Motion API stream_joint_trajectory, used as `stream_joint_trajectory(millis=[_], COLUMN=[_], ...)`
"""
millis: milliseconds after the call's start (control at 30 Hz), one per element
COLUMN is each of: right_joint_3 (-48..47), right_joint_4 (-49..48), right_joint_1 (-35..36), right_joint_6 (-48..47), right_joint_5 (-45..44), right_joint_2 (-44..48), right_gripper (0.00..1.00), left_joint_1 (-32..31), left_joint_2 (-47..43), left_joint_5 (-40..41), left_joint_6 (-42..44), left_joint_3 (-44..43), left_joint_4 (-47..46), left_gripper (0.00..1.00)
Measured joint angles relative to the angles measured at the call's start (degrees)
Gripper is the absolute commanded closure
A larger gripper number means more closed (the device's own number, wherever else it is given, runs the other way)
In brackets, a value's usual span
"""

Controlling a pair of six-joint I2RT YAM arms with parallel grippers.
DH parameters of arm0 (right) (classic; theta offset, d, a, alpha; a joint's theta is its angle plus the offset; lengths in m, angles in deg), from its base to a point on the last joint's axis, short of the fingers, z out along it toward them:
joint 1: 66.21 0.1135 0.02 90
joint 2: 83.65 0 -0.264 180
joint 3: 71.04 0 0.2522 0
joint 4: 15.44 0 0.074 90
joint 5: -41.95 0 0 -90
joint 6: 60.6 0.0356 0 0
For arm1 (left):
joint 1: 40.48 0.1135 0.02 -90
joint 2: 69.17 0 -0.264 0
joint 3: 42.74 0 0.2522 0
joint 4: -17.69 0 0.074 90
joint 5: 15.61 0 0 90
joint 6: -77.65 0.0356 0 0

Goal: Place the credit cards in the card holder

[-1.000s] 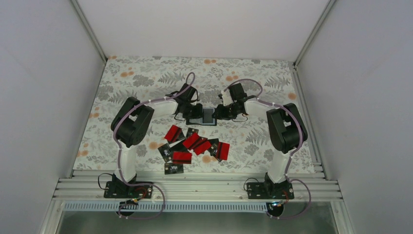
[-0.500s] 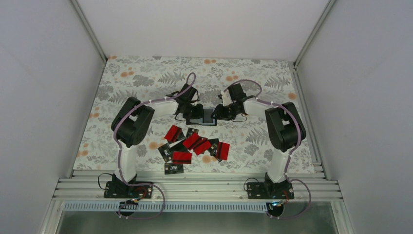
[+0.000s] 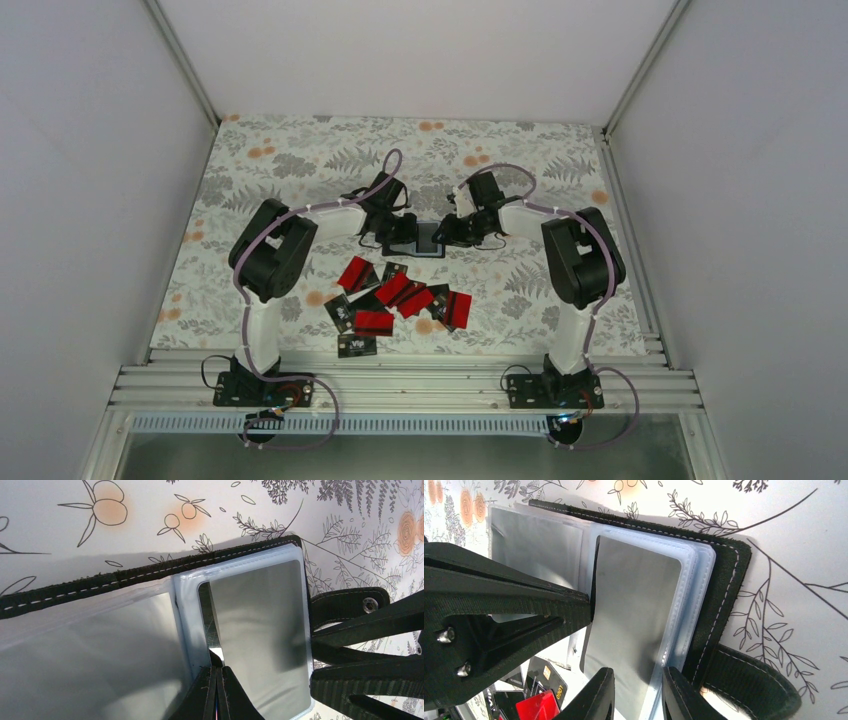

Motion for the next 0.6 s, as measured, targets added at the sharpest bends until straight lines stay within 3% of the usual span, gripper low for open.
stream_joint_trajectory(millis=[600], right_joint_3=[-0.22], right_joint_4=[-0.39], right_joint_1=[-0.11], right_joint_6=[0.42], right_joint_5=[1.68], right_joint_2=[-0.85], right_gripper=[0.75], left_joint_1=[0.00], left_joint_2=[0.07], left_joint_5=[0.00], left_joint_6=[0.00], left_joint_3=[0.07], left_joint_4=[-0.17], left_gripper=[0.98])
